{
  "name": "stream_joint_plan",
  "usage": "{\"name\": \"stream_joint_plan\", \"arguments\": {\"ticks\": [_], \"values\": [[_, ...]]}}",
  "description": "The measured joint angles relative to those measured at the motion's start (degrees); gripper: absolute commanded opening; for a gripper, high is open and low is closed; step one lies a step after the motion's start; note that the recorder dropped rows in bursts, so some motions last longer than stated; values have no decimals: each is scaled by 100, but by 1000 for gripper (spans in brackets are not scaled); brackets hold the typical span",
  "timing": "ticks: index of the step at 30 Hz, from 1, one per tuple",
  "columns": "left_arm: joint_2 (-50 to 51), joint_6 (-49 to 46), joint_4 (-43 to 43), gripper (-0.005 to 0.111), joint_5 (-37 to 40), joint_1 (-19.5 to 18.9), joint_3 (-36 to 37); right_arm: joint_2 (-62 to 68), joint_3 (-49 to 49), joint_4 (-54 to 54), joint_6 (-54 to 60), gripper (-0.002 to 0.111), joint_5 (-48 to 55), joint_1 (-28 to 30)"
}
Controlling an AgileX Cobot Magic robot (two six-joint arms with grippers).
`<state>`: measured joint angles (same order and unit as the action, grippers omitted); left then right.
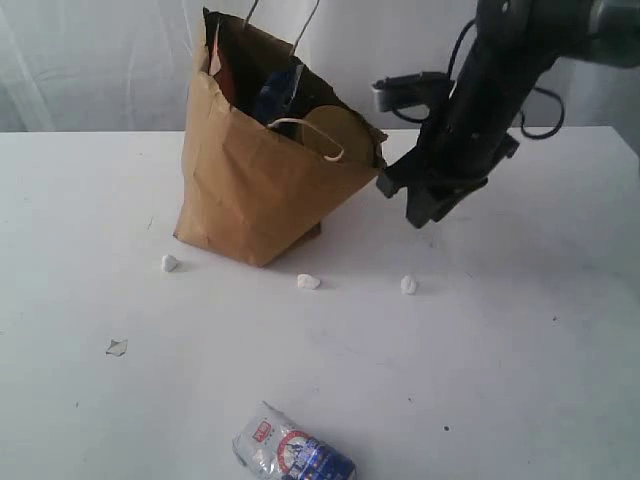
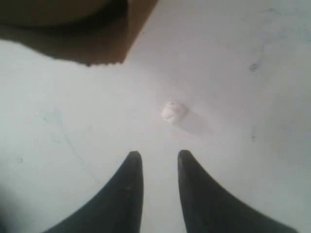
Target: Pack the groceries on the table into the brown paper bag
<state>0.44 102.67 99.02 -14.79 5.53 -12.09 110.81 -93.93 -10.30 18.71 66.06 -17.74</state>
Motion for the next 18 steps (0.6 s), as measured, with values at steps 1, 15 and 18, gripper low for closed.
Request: {"name": "stream_joint_plan", "arguments": {"ticks": [1,15,18], "values": [[0,0,0,0,0,0,0,-106,-3,100,0,25,56,0],[0,0,0,0,-11,0,0,-80,1250,469,0,25,-738,0],[0,0,0,0,-11,0,0,-80,1570,469,0,26,-1543,0]]}}
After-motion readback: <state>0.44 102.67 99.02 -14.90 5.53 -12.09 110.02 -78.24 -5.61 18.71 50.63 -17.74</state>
